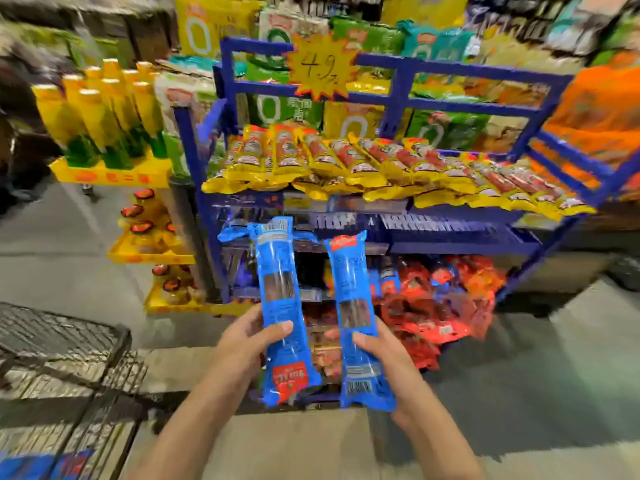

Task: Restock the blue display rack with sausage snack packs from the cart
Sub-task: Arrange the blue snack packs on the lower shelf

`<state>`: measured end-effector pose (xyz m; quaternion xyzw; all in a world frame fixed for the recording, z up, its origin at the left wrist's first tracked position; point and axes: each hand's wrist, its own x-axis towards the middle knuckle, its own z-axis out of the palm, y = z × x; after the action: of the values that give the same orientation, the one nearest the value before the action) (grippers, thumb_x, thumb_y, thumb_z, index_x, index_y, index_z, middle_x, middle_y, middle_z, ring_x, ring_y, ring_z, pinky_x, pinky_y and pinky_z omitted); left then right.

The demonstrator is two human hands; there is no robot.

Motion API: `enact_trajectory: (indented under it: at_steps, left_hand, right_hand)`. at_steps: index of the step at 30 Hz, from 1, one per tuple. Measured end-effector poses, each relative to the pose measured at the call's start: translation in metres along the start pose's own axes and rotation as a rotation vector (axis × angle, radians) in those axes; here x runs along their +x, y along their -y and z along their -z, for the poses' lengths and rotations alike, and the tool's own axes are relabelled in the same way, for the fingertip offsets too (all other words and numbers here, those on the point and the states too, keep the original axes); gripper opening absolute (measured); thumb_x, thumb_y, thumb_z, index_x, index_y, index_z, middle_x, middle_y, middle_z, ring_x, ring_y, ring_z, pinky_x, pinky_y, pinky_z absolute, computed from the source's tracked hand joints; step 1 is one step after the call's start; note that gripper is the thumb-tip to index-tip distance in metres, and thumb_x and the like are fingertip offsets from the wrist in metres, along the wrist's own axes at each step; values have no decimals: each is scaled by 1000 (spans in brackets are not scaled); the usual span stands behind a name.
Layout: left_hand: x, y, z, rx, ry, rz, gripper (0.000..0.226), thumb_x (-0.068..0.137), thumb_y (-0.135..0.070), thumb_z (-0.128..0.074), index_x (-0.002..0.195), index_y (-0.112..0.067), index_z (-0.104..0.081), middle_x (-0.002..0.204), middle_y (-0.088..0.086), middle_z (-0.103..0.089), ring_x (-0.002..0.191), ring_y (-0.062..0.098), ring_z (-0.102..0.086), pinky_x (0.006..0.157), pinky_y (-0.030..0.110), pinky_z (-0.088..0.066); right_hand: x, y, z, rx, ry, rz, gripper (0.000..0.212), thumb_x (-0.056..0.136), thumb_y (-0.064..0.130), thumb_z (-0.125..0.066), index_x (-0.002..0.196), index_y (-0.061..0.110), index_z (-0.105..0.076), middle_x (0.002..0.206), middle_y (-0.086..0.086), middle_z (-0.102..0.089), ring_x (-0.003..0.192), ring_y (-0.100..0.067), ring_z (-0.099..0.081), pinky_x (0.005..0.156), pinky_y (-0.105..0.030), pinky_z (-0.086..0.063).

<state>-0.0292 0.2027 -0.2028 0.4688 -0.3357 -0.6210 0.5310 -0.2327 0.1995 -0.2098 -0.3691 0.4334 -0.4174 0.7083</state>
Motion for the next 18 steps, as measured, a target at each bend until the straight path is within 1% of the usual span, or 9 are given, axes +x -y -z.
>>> enact_trajectory:
  at_steps: [1, 3, 6, 8, 11, 13, 15, 17, 18]
  left_hand:
    - [2, 6, -24, 10, 26, 2, 44, 57, -11, -75, 100, -6, -65, 82, 3, -72, 70, 17, -67, 62, 26, -57]
    - [6, 18, -63, 8, 68, 14, 40, 61, -4, -73, 100, -6, -65, 84, 4, -72, 71, 17, -67, 64, 27, -57]
    - [12, 28, -107, -15, 97, 29, 37, 62, -10, -68, 99, -6, -67, 85, 5, -73, 70, 16, -68, 61, 26, -56]
    - [17, 30, -127, -8, 116, 21, 34, 63, -11, -66, 97, -8, -67, 83, 4, -73, 68, 16, -68, 59, 26, -56]
    - [26, 29, -144, 19, 129, 11, 35, 64, -13, -67, 98, -9, -67, 86, 4, -73, 72, 15, -68, 61, 26, -56]
    - [32, 30, -148, 30, 128, 15, 37, 64, -13, -68, 101, -9, -66, 89, 5, -73, 75, 17, -68, 63, 27, -57]
    - [37, 33, -149, 34, 121, 29, 37, 63, -14, -68, 99, -10, -67, 89, 5, -73, 75, 17, -69, 64, 28, -57]
    - [42, 36, -149, 41, 111, 48, 37, 61, -14, -69, 98, -11, -67, 88, 5, -73, 76, 17, -69, 63, 28, -57]
    - [43, 37, -148, 42, 103, 54, 36, 61, -14, -69, 98, -12, -67, 88, 5, -73, 75, 17, -70, 62, 28, -56]
  right_hand:
    - [-6, 6, 20, -1, -27, 15, 56, 59, 30, -75, 111, 15, -59, 90, -8, -69, 64, -21, -62, 55, -32, -51]
    - [-17, 17, 55, 2, -89, 42, 61, 55, 34, -75, 111, 15, -59, 89, -9, -68, 68, -24, -60, 58, -33, -50]
    - [-29, 29, 96, 70, -151, 34, 80, 43, 36, -82, 113, 7, -56, 76, -7, -65, 60, -22, -61, 52, -32, -52]
    - [-34, 38, 114, 195, -134, -4, 96, 31, 41, -89, 112, 1, -55, 72, -12, -61, 53, -24, -60, 47, -31, -51]
    - [-32, 50, 134, 322, -90, -5, 85, 29, 39, -89, 100, 3, -60, 74, -15, -62, 52, -25, -59, 49, -32, -51]
    - [-30, 54, 141, 331, -100, 21, 70, 40, 35, -86, 99, 8, -62, 77, -15, -63, 54, -24, -58, 52, -30, -51]
    - [-25, 54, 145, 272, -132, 50, 54, 49, 32, -80, 99, 17, -67, 80, -14, -64, 59, -23, -57, 56, -31, -51]
    - [-21, 51, 148, 209, -179, 53, 47, 53, 29, -80, 98, 24, -70, 83, -12, -66, 63, -21, -58, 59, -32, -49]
    - [-20, 50, 148, 182, -196, 53, 44, 59, 29, -77, 102, 24, -69, 87, -12, -67, 67, -22, -59, 62, -33, -48]
